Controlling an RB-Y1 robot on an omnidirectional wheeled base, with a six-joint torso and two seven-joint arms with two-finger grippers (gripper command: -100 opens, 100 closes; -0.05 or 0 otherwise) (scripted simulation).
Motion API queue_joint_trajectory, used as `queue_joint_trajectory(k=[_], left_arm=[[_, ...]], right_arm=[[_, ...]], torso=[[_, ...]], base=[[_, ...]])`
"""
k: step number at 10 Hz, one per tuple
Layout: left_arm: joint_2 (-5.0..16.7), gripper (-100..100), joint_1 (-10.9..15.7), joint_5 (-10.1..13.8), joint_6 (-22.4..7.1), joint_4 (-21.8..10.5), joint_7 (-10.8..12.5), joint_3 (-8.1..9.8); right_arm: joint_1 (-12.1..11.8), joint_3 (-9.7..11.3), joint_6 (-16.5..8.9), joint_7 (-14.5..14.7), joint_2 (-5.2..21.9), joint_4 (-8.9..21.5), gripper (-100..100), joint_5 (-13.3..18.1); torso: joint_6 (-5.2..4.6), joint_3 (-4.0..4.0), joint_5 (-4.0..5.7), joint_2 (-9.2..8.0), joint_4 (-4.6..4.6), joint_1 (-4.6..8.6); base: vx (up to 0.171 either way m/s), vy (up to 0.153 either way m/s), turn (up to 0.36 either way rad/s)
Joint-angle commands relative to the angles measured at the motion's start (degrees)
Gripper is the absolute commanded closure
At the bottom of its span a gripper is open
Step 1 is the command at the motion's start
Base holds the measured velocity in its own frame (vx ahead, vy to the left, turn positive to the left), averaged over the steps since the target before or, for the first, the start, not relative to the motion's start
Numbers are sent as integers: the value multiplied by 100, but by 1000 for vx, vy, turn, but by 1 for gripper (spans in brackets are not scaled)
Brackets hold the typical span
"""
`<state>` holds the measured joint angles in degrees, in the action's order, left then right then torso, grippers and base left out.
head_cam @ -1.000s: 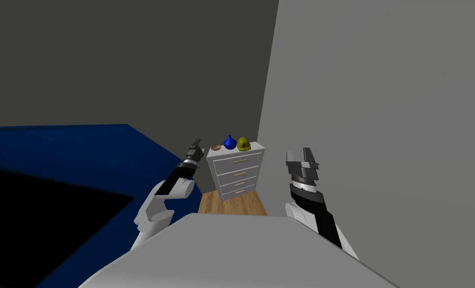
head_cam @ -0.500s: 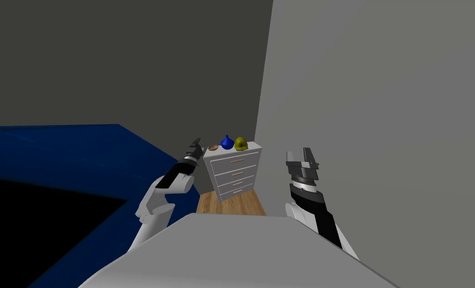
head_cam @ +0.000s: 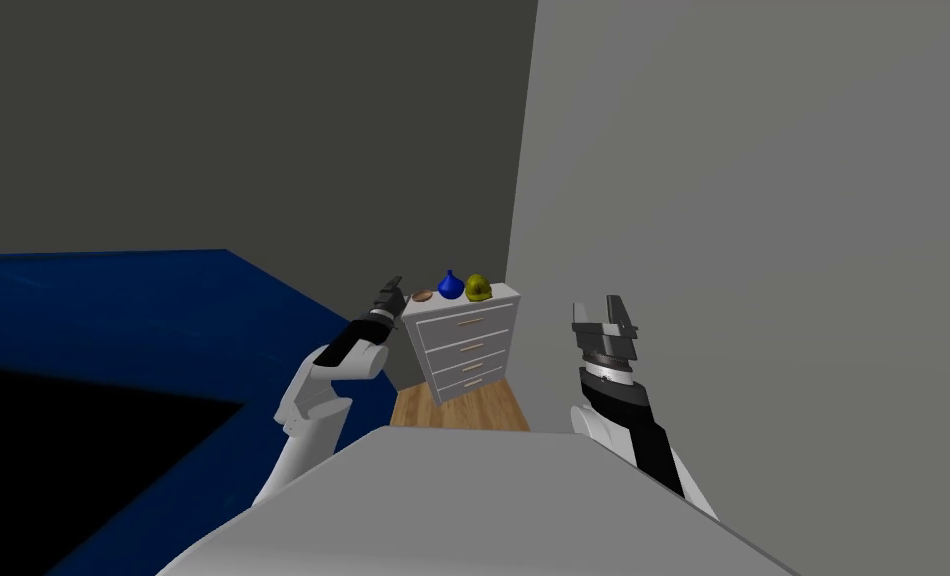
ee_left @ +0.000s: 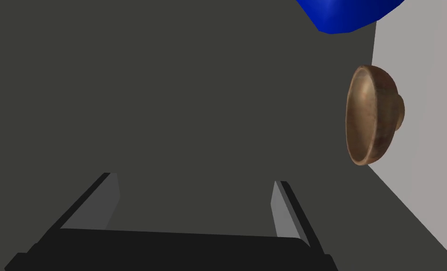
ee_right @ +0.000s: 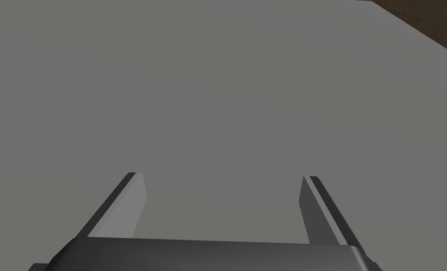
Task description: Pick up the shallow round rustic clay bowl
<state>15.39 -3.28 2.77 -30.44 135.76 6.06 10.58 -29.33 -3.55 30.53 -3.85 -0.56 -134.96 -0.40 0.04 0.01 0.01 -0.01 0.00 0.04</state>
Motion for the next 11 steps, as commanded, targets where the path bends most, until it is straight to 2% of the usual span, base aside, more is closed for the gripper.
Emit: queue_joint_trajectory(k=[1,2,3,4,5,6,8,9,10,11], left_arm=[[64,-100,209,37,-286,-11,-6,91],[64,-100,209,37,-448,-11,-6,91],[64,-100,209,37,-491,-11,-6,91],[128,-100,408,75,-729,-37,-10,182],[128,-100,408,75,-886,-37,-10,182],[193,-100,603,115,-1054,-69,-12,275],[193,-100,603,115,-1338,-69,-12,275],[259,-100,794,154,-1535,-107,-12,370],[259,-100,794,154,-1704,-107,-12,370],[259,-100,794,154,-1757,-107,-12,370]], right_arm=[[0,0,0,0,0,0,0,0],[0,0,0,0,0,0,0,0],[0,0,0,0,0,0,0,0],[0,0,0,0,0,0,0,0],[0,0,0,0,0,0,0,0],[0,0,0,0,0,0,0,0],[0,0,0,0,0,0,0,0],[0,0,0,0,0,0,0,0],[0,0,0,0,0,0,0,0],[0,0,0,0,0,0,0,0]], torso=[[0,0,0,0,0,0],[-2,0,1,0,0,6],[-1,0,1,0,0,6],[0,0,0,0,0,0],[-2,-1,1,1,0,5],[0,-1,1,1,0,5],[0,-2,2,4,-1,8],[1,-2,0,3,-1,0],[-1,-3,1,5,-1,2],[0,-3,0,5,-1,2]], base=[[-1,-36,-73],[-1,-33,-46],[0,-15,4],[4,-32,-72],[5,-31,-39],[4,-48,-73],[11,-26,-11],[13,-24,-57],[13,-26,-45],[8,-13,0]])
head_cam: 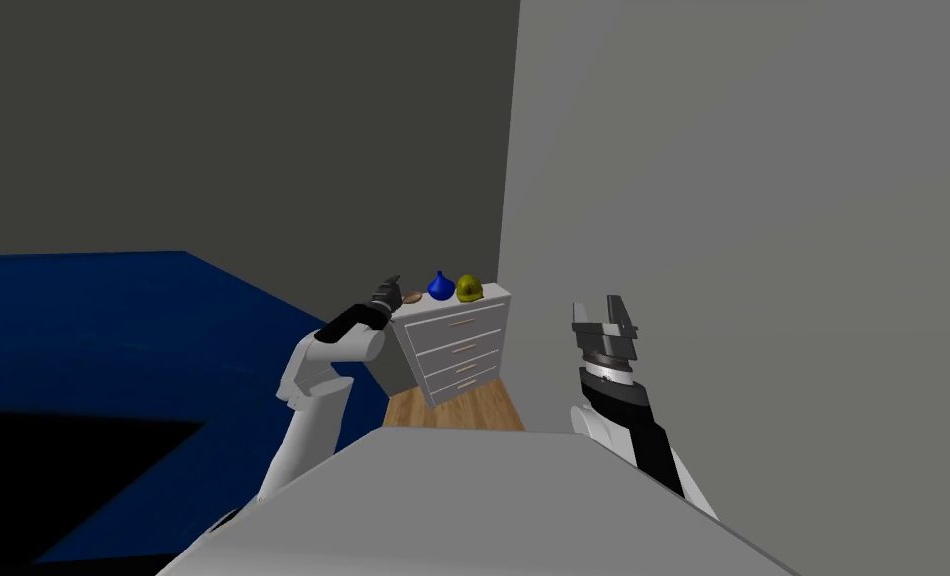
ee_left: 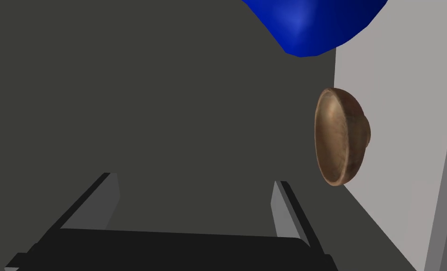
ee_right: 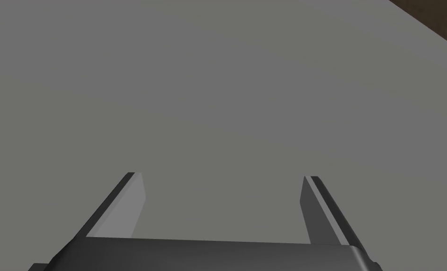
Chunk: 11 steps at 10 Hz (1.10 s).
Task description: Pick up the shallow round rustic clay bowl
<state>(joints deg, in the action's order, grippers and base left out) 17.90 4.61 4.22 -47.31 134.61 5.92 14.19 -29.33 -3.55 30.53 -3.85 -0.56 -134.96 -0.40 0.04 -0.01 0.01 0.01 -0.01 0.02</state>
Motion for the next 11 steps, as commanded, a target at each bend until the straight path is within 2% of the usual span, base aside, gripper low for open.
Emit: queue_joint_trajectory(k=[1,3,4,6,7,8,9,11], left_arm=[[76,-100,191,49,-286,-36,4,106],[76,-100,191,49,-484,-36,4,106],[144,-100,373,90,-703,-86,8,205],[144,-100,373,90,-892,-86,8,205],[214,-100,550,131,-1118,-141,14,305],[214,-100,550,131,-1272,-141,14,305],[286,-100,721,173,-1428,-202,22,405],[286,-100,721,173,-1684,-202,22,405]], right_arm=[[0,0,0,0,0,0,0,0],[0,0,0,0,0,0,0,0],[0,0,0,0,0,0,0,0],[0,0,0,0,0,0,0,0],[0,0,0,0,0,0,0,0],[0,0,0,0,0,0,0,0],[0,0,0,0,0,0,0,0],[0,0,0,0,0,0,0,0]], torso=[[0,0,0,0,0,0],[0,-2,1,3,-1,5],[0,0,0,0,0,0],[0,-2,1,3,-1,4],[0,-1,0,1,0,0],[-1,-2,0,4,0,1],[0,-3,0,4,-1,2],[0,-5,1,8,-2,4]], base=[[18,-26,-61],[13,-21,-13],[17,-24,-49],[14,-19,-14],[21,-18,-54],[25,-20,-26],[36,-30,-42],[21,-18,-9]])
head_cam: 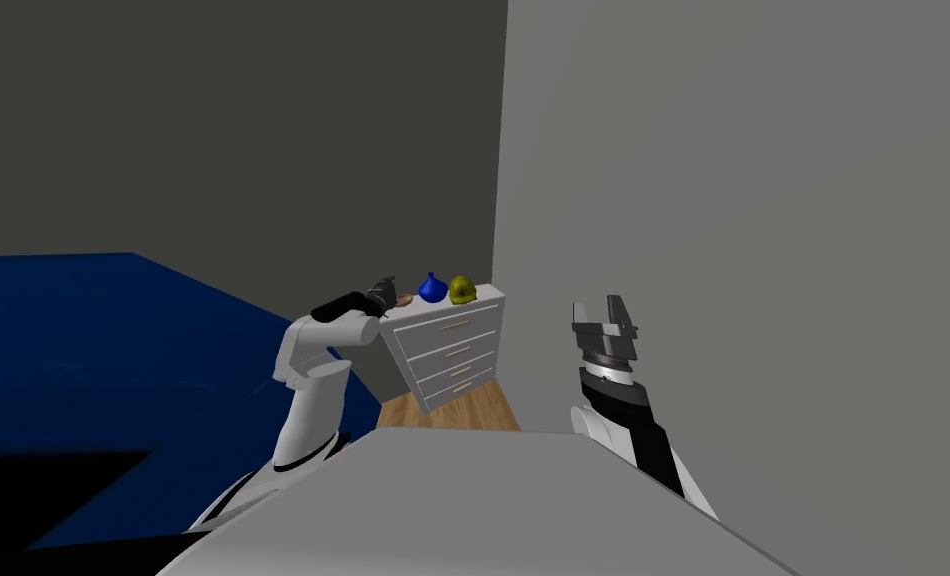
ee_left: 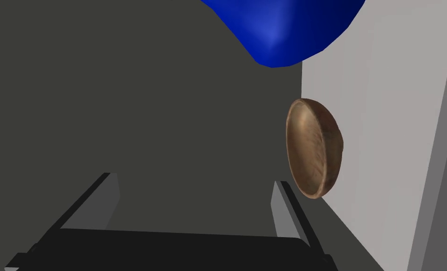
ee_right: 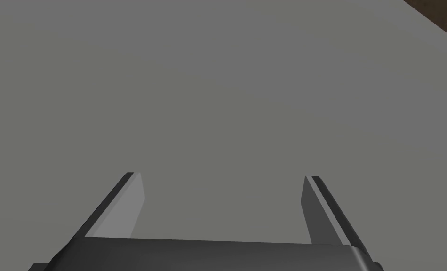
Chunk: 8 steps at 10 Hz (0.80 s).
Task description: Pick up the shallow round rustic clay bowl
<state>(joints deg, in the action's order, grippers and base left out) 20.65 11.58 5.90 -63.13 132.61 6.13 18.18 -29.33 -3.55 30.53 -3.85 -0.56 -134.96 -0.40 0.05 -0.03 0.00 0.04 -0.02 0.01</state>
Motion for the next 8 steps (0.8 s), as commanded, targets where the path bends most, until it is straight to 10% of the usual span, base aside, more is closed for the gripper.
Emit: queue_joint_trajectory(k=[1,8], left_arm=[[86,-100,187,47,-286,-69,11,108],[320,-100,632,169,-1372,-297,49,406]], right_arm=[[0,0,0,0,0,0,0,0],[0,0,0,0,0,0,0,0]], torso=[[0,0,0,0,0,0],[0,-4,0,7,-2,2]], base=[[19,-17,-43],[33,-15,-19]])
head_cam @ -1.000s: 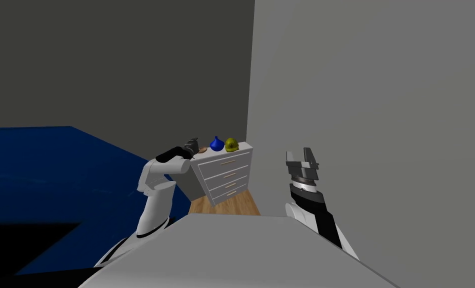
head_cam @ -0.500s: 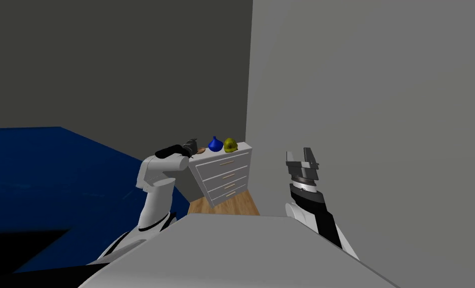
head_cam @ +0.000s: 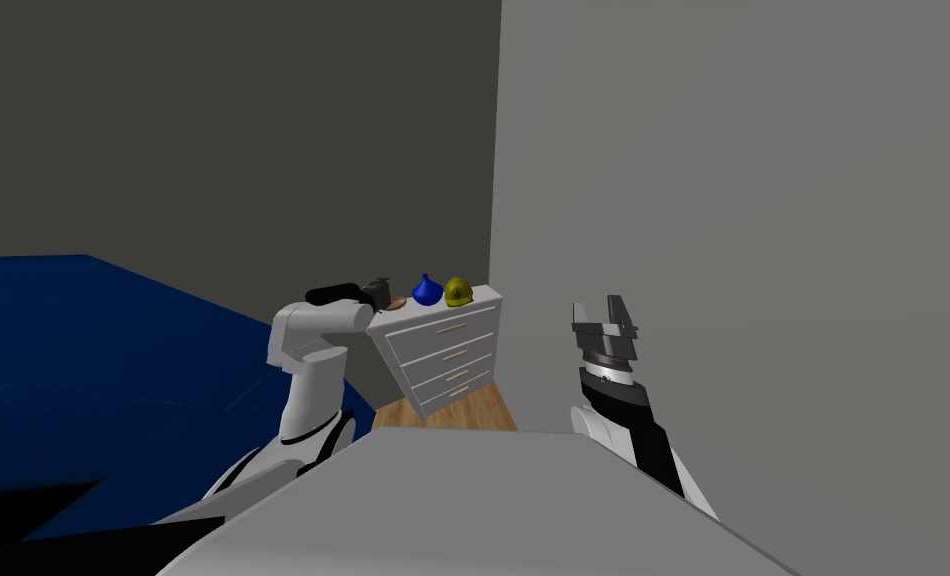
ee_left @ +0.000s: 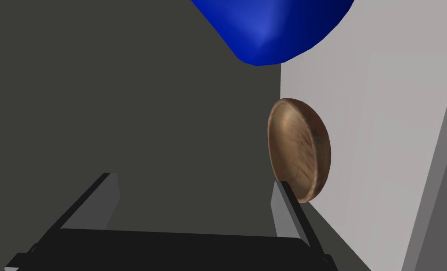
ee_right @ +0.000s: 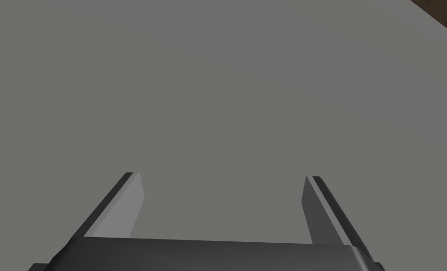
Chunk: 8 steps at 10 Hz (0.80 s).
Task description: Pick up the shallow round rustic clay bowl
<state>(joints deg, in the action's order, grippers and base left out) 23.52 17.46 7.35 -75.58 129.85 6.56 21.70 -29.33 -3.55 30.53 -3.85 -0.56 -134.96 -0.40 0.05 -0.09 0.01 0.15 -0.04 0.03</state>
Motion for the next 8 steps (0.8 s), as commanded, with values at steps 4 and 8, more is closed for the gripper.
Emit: queue_joint_trajectory(k=[4,8], left_arm=[[191,-100,296,101,-783,-195,35,239],[342,-100,505,171,-1461,-382,67,408]], right_arm=[[0,0,0,0,0,0,0,0],[0,0,0,0,0,0,0,0]], torso=[[1,0,-2,-1,-1,-5],[1,0,-2,-2,0,-7]], base=[[48,-7,-15],[46,-2,-8]])
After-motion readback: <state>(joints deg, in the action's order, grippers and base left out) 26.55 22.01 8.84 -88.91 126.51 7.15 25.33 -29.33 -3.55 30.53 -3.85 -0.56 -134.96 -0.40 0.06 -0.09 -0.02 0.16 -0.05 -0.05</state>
